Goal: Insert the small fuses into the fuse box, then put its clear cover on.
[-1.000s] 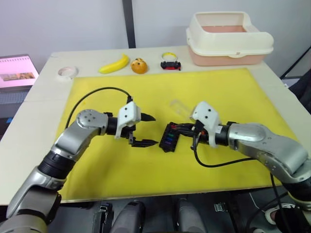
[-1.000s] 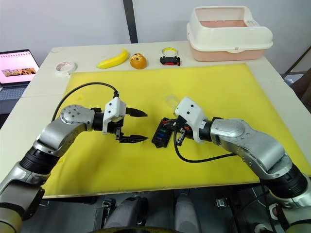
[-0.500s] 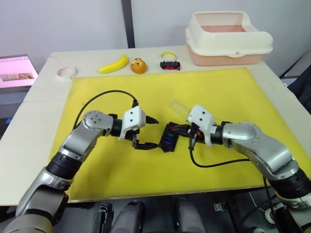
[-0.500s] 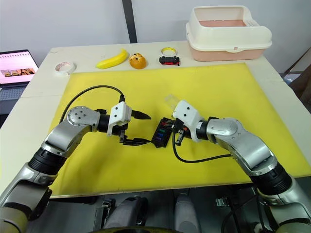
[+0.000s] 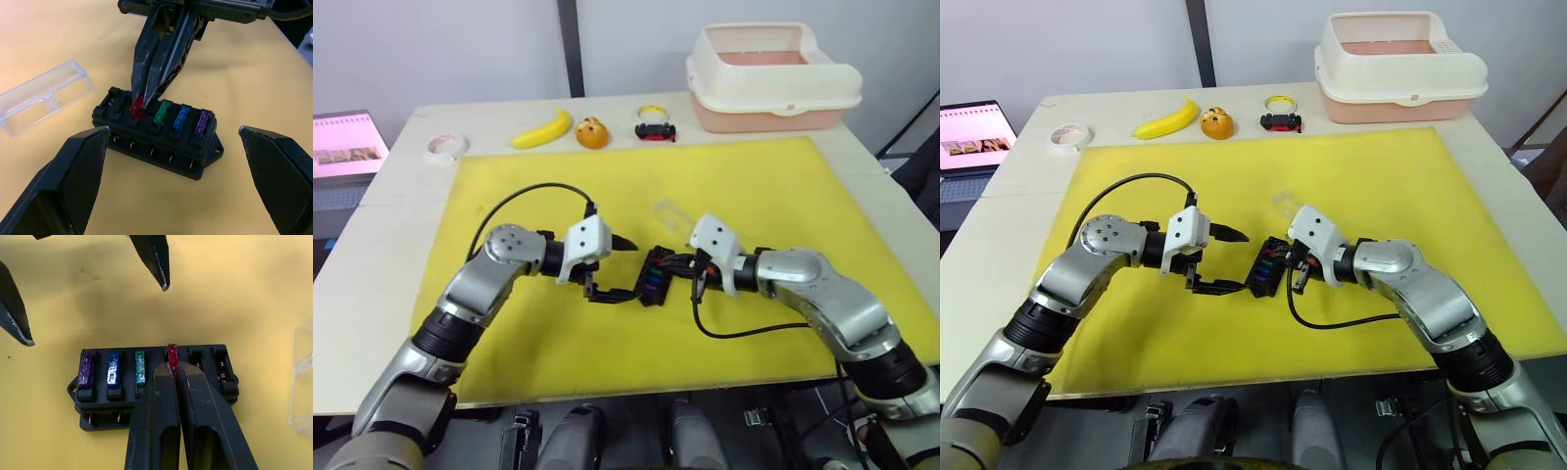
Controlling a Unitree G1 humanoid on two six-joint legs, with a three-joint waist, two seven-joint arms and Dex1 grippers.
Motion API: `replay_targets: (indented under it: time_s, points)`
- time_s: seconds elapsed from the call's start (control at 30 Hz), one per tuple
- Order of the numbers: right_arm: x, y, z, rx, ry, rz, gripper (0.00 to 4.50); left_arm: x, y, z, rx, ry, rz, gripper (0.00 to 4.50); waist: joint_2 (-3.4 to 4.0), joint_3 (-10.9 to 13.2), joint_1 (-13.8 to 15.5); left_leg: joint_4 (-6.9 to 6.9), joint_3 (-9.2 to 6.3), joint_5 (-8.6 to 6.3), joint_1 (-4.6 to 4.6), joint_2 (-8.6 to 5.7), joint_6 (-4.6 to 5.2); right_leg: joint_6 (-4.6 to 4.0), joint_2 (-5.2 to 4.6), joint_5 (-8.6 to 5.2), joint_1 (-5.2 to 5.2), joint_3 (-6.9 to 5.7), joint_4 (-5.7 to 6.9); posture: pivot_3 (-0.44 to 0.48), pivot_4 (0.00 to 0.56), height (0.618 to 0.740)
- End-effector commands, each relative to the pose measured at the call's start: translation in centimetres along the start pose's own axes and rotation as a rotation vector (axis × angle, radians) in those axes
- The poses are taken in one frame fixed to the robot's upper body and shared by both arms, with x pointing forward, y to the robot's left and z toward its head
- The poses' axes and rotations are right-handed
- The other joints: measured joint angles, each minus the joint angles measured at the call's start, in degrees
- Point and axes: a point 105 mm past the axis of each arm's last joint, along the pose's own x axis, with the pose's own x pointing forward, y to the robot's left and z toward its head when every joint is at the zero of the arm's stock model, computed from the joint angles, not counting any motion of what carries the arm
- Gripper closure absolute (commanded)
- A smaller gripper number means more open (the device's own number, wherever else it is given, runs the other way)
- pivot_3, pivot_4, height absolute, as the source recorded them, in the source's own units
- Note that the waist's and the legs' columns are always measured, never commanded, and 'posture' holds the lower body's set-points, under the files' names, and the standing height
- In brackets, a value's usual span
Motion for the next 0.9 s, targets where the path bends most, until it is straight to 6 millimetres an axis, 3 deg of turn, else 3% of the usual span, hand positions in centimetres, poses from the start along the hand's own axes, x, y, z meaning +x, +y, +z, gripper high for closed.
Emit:
replay_targets:
  time_s: [0.03,0.27,0.9]
  points:
    - [-0.5,-0.3,1.0,-0.019,-0.038,-0.011,4.50,-0.4,0.3,1.1,0.043,-0.023,0.016,0.04,0.00,0.00,0.01,0.00,0.00,0.00,0.00,0.00,0.00,0.00,0.00,0.00,0.00,0.00,0.00,0.000,0.150,0.740]
    - [-1.1,-0.4,2.1,-0.032,-0.064,-0.008,4.50,-0.5,0.3,0.9,0.042,-0.017,0.018,0.04,0.00,0.00,0.01,0.01,0.00,0.00,0.00,0.00,0.00,0.00,0.00,0.00,0.00,0.00,0.01,0.000,0.150,0.740]
    - [-0.3,-0.2,1.0,-0.024,-0.038,0.011,4.50,-0.2,0.5,1.2,0.036,-0.028,0.025,0.04,0.01,0.00,-0.01,0.04,0.00,0.00,0.00,-0.01,-0.01,0.00,0.00,0.00,0.00,0.00,0.05,0.000,0.150,0.740]
